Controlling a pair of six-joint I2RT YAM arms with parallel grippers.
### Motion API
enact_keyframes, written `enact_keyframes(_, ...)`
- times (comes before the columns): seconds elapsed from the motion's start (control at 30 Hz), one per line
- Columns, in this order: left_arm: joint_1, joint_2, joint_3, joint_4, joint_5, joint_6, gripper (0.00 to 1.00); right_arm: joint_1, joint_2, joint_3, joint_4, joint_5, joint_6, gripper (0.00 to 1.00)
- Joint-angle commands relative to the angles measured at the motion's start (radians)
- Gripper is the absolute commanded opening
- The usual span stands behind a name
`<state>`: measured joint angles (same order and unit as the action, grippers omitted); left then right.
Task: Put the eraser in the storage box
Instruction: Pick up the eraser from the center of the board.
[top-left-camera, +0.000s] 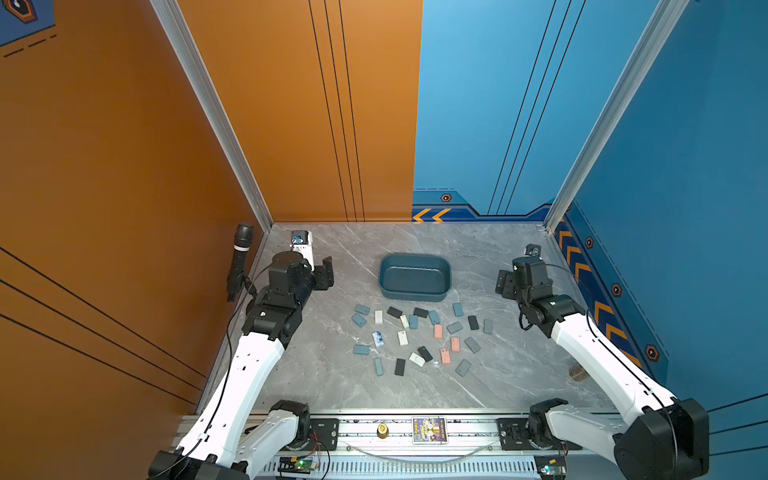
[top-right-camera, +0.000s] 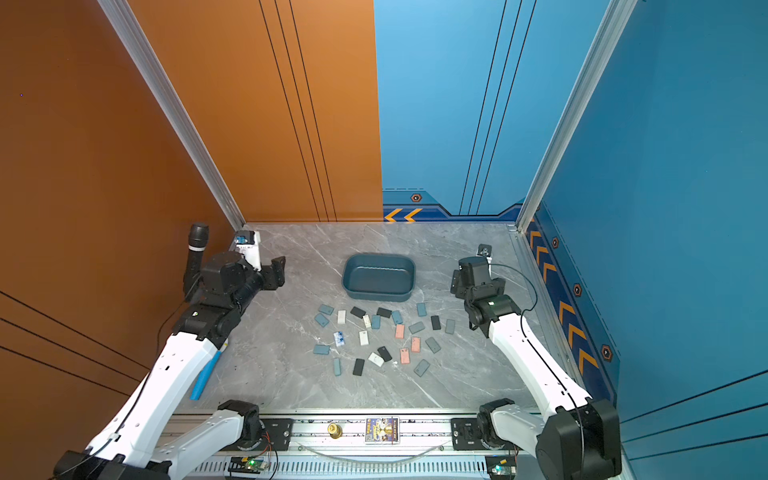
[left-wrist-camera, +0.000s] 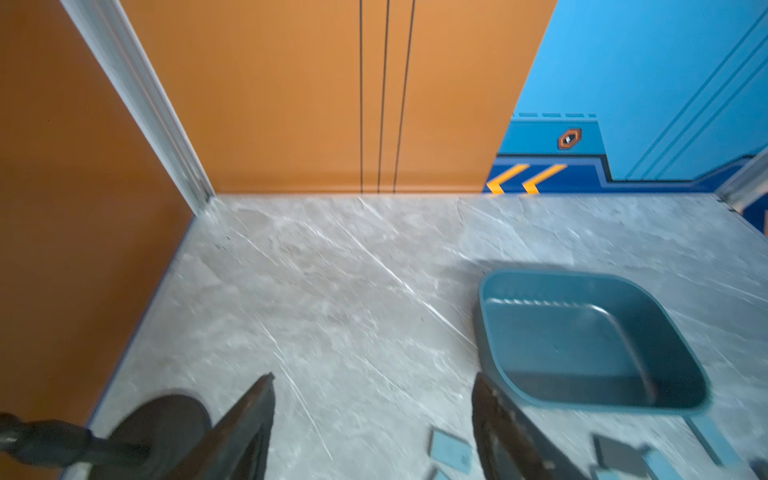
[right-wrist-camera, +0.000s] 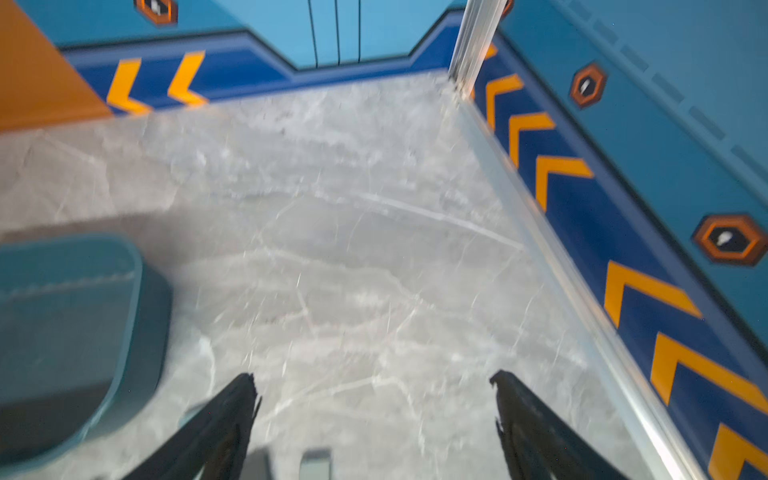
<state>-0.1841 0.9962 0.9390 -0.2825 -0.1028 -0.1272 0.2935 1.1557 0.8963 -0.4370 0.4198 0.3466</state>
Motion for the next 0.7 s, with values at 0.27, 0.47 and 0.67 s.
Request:
enact_keyframes(0.27,-0.005,0.060,-0.055,-0.122,0.121,-0.101,0.75,0.101,0.120,-0.018,-0.331,-0.111,0.257,0.82)
enact_keyframes(0.47,0.000,0.085,-0.047,-0.135,0.153,-0.104,0.75,0.072,0.198,-0.042,-0.328,-0.184,0.279,0.77)
enact_keyframes(0.67,-0.001,0.095,-0.049,-0.136,0.166,-0.109,0.75,0.057,0.261,-0.058,-0.260,-0.250,0.275,0.74)
